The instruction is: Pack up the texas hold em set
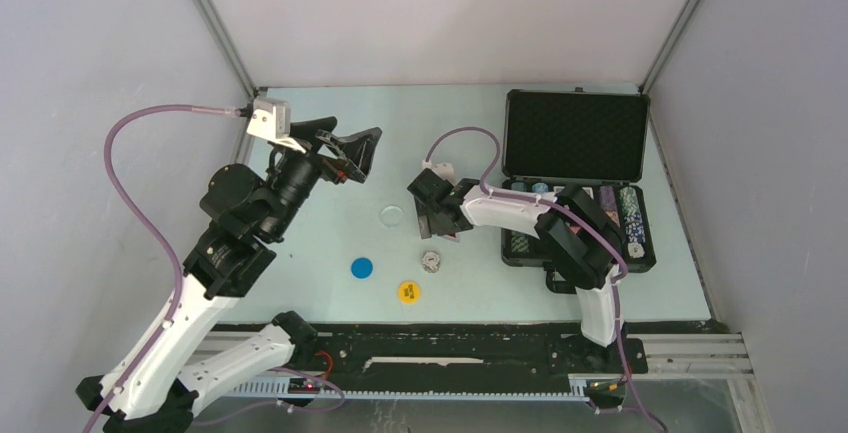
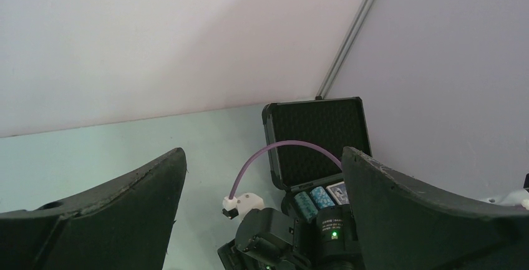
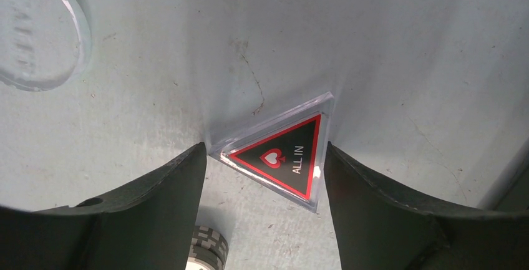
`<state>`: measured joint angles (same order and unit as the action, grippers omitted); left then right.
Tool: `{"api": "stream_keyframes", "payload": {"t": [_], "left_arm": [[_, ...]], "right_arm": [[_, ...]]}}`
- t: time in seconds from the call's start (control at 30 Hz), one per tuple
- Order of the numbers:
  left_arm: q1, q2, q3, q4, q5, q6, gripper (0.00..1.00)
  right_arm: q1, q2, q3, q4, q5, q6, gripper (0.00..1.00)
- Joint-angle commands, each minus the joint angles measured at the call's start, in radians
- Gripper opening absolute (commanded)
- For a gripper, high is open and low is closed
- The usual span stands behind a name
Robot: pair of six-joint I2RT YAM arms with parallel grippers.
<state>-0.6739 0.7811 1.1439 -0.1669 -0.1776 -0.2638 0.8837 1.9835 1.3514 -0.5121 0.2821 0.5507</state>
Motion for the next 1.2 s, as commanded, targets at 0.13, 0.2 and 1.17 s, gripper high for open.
{"api": "stream_keyframes", "payload": {"t": [0.13,0.2,1.17], "left_arm": [[0.009,-0.001,-0.001,0.021,0.022,-0.02,1.0],[0.012,0.0,0.0,0.021,0.027,-0.021,1.0],[0.043,-0.004,-0.006,0.03,0.065,-0.055,1.0]], "right_arm": [[0.008,0.017,0.031,0.0,0.017,-0.015,0.79],[0.006,0.018,0.032,0.009,0.015,-0.013,0.82],[-0.03,0.038,0.041,0.031,0.042,0.016,0.76]]}}
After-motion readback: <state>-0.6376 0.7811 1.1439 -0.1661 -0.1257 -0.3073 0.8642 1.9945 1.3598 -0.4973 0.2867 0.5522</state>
